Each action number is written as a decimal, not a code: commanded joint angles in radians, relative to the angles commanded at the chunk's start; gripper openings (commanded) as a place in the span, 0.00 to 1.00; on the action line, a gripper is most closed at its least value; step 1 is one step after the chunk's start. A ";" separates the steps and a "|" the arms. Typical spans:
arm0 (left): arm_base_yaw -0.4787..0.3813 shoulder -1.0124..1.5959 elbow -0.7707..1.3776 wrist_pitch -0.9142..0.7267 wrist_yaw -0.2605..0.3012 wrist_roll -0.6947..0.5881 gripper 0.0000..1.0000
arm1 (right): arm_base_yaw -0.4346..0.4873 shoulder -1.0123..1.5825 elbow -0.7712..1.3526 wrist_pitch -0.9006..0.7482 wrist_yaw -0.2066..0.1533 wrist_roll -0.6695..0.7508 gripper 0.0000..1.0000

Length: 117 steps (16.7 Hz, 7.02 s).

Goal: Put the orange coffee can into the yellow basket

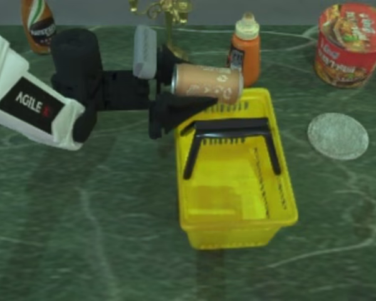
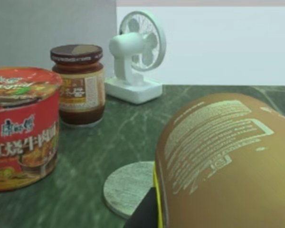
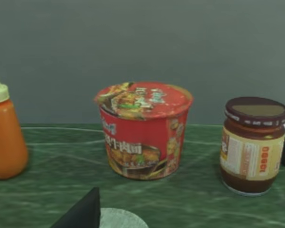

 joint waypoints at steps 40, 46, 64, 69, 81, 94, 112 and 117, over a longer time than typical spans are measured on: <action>0.252 -1.553 -0.748 -0.720 -0.861 -0.140 1.00 | 0.480 1.539 1.475 -1.070 -0.004 -0.731 1.00; 0.307 -2.105 -1.089 -0.972 -1.158 -0.082 1.00 | 0.627 2.046 1.969 -1.393 -0.001 -0.958 1.00; 0.322 -2.294 -1.209 -1.046 -1.268 -0.041 1.00 | 0.684 2.196 2.045 -1.420 0.003 -1.044 1.00; 0.322 -2.294 -1.209 -1.046 -1.268 -0.041 1.00 | 0.684 2.196 2.045 -1.420 0.003 -1.044 0.77; 0.322 -2.294 -1.209 -1.046 -1.268 -0.041 1.00 | 0.684 2.196 2.045 -1.420 0.003 -1.044 0.00; 0.322 -2.294 -1.209 -1.046 -1.268 -0.041 1.00 | 0.684 2.196 2.045 -1.420 0.003 -1.044 0.00; 0.322 -2.294 -1.209 -1.046 -1.268 -0.041 1.00 | 0.682 2.197 2.064 -1.438 0.003 -1.049 0.00; 0.322 -2.294 -1.209 -1.046 -1.268 -0.041 1.00 | 0.659 2.184 2.197 -1.589 0.003 -1.077 0.00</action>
